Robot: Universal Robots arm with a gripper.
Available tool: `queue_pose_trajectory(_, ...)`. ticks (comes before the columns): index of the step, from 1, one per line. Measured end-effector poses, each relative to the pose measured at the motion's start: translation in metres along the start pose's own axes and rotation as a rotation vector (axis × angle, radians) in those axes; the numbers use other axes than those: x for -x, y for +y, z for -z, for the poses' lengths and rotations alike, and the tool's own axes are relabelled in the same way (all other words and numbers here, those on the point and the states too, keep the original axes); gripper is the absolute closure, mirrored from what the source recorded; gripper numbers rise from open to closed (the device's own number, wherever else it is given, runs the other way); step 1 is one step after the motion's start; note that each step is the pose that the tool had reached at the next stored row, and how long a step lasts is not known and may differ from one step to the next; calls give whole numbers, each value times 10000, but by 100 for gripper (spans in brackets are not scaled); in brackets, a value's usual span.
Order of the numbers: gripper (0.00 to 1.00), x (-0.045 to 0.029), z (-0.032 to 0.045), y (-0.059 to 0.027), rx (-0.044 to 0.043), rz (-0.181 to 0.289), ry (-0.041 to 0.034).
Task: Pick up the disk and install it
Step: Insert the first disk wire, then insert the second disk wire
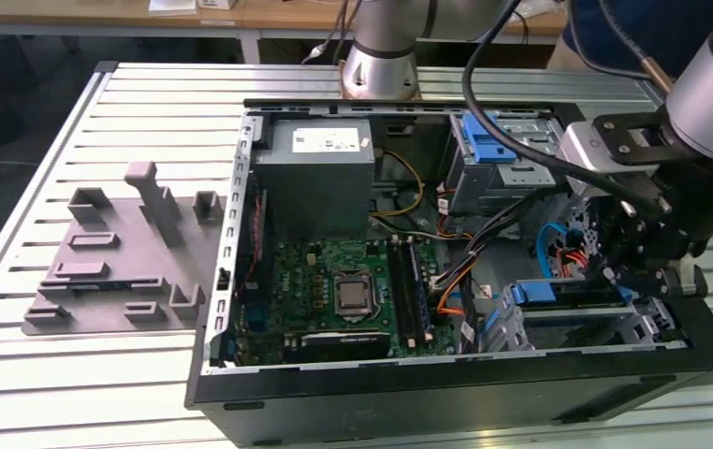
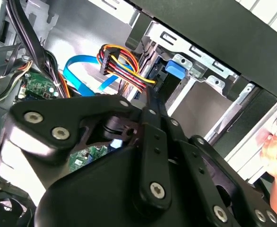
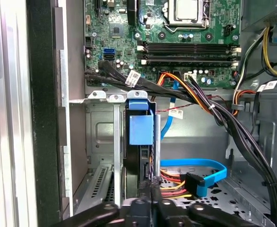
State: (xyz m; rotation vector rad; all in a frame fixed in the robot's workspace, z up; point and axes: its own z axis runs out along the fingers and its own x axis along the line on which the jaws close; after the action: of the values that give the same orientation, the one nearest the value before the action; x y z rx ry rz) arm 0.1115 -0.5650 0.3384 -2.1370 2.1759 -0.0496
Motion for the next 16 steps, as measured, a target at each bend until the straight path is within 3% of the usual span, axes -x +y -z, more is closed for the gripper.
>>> queue_pose_trajectory(1,89,0,2,0,0,-1,0)
queue_pose_trajectory(16,89,2,41,-4,0,0,8)
